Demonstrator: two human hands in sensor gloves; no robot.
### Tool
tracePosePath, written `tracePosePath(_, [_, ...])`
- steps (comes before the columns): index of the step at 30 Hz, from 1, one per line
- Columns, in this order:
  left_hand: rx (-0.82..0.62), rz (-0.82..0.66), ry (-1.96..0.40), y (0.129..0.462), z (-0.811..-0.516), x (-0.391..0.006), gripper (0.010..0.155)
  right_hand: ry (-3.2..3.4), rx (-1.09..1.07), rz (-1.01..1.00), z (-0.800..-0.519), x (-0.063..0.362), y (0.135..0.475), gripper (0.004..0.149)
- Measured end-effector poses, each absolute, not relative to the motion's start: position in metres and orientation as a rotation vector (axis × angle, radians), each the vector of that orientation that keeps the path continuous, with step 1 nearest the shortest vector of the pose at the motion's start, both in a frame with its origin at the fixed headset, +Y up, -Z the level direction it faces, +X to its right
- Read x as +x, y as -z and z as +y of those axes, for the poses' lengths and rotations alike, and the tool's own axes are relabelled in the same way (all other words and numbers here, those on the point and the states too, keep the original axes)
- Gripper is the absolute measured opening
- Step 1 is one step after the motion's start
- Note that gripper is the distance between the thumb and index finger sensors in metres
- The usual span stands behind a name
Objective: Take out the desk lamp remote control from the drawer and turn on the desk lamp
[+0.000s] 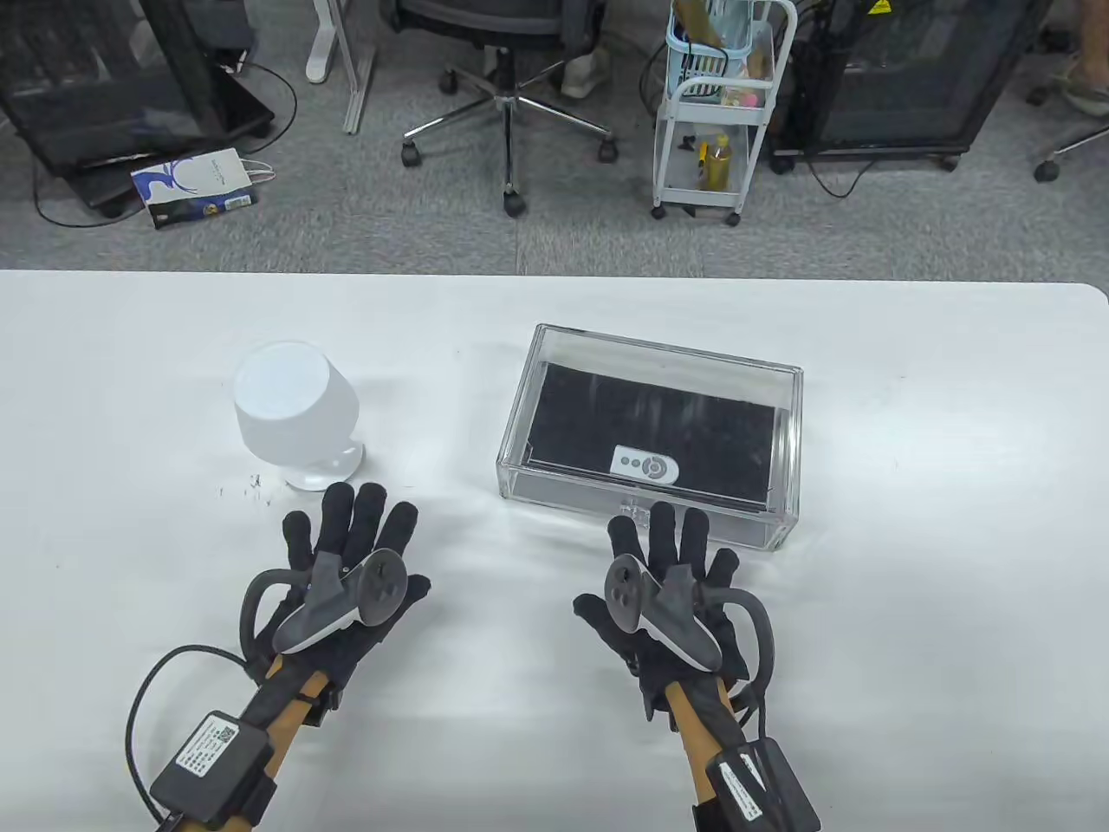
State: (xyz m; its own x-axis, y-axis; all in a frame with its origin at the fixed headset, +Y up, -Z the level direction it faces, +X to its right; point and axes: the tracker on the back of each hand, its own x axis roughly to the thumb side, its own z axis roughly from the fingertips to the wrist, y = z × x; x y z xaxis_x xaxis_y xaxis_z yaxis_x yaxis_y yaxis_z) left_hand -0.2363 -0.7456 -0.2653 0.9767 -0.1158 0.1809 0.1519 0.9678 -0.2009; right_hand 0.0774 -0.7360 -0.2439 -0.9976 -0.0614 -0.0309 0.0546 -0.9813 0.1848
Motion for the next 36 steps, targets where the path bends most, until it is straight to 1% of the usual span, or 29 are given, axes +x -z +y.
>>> tracePosePath(11, [-0.236,-0.165,0.117,0.265,-0.746,-0.238,0.075,3.059,0.068,-0.27,-0.736,0.079,0.244,0.089])
tracePosePath(19, [-0.268,-0.142,0.111,0.27,-0.753,-0.243,0.075,3.128,0.158,-0.226,-0.734,0.09,0.247,0.089])
tracePosePath(23, [-0.278,-0.136,0.104,0.273,-0.755,-0.245,0.075,3.147,0.252,-0.143,-0.731,0.096,0.249,0.088])
tracePosePath(27, [-0.293,-0.128,0.094,0.277,-0.759,-0.248,0.075,3.12,0.356,-0.088,-0.729,0.103,0.256,0.083])
tracePosePath(30, [-0.301,-0.13,0.101,0.278,-0.76,-0.248,0.075,3.138,0.453,-0.007,-0.727,0.106,0.263,0.081])
tracePosePath(33, [-0.298,-0.135,0.085,0.28,-0.758,-0.248,0.075,3.097,0.524,0.0,-0.727,0.104,0.274,0.078])
tracePosePath(36, [-0.29,-0.135,0.066,0.281,-0.757,-0.248,0.075,3.011,0.642,-0.001,-0.729,0.098,0.289,0.076])
